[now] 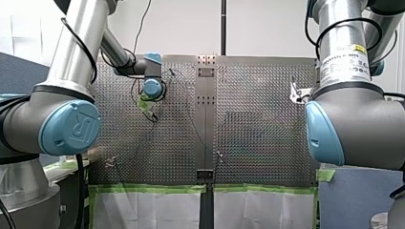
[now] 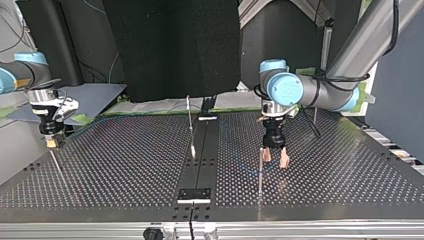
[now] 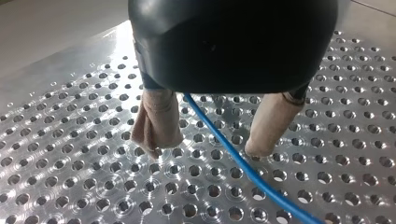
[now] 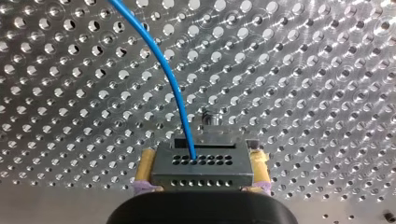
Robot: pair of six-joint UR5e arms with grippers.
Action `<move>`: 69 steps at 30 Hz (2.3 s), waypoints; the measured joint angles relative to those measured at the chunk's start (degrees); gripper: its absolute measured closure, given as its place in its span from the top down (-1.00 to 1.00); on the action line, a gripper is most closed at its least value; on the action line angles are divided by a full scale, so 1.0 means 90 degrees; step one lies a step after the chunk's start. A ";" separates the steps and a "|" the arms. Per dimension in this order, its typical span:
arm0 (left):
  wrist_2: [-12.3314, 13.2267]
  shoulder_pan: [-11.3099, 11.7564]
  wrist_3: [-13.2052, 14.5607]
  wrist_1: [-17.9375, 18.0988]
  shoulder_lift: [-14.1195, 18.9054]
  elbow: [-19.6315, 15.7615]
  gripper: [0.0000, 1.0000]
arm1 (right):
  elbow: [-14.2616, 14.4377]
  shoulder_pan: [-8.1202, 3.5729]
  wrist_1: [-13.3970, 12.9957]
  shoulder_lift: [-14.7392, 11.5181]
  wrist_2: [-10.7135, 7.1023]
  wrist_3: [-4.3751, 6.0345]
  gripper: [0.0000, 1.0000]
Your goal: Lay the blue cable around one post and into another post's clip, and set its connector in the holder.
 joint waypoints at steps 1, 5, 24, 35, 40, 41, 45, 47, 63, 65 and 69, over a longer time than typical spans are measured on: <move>0.0000 0.0000 0.0000 -0.0001 0.0000 0.0000 1.00 | -0.0012 0.0002 0.0007 0.0000 0.0000 0.0001 -1.00; 0.0000 0.0000 0.0001 -0.0003 0.0000 0.0000 1.00 | -0.0086 0.0010 0.0068 0.0001 -0.0005 0.0001 -1.00; 0.0000 -0.0009 0.0000 -0.0003 0.0000 0.0000 1.00 | -0.0138 0.0021 0.0139 0.0001 0.0000 0.0040 -1.00; 0.0000 -0.0009 -0.0006 -0.0003 0.0000 -0.0001 1.00 | -0.0134 0.0049 0.0092 0.0011 0.0030 0.0116 0.10; 0.0000 -0.0009 -0.0009 -0.0001 0.0000 -0.0001 1.00 | -0.0138 0.0052 0.0084 0.0011 0.0054 0.0128 0.64; 0.0000 -0.0009 -0.0009 -0.0003 0.0000 -0.0001 1.00 | -0.0139 0.0053 0.0082 0.0012 0.0062 0.0137 0.77; 0.0000 -0.0009 -0.0008 -0.0004 0.0000 -0.0001 1.00 | -0.0146 0.0053 0.0078 0.0011 0.0144 0.0164 1.00; 0.0000 -0.0010 -0.0006 -0.0003 0.0000 -0.0001 1.00 | -0.0140 0.0050 0.0082 0.0016 0.0188 0.0169 1.00; 0.0000 -0.0008 -0.0147 -0.0132 0.0006 0.0000 1.00 | -0.0138 0.0051 0.0100 0.0027 0.0224 0.0173 1.00; -0.0002 0.0000 -0.0244 -0.0182 0.0007 0.0001 1.00 | -0.0139 0.0050 0.0098 0.0028 0.0226 0.0173 1.00; -0.0109 0.0007 -0.0465 -0.0330 0.0024 0.0001 1.00 | -0.0140 0.0055 0.0099 0.0030 0.0226 0.0171 1.00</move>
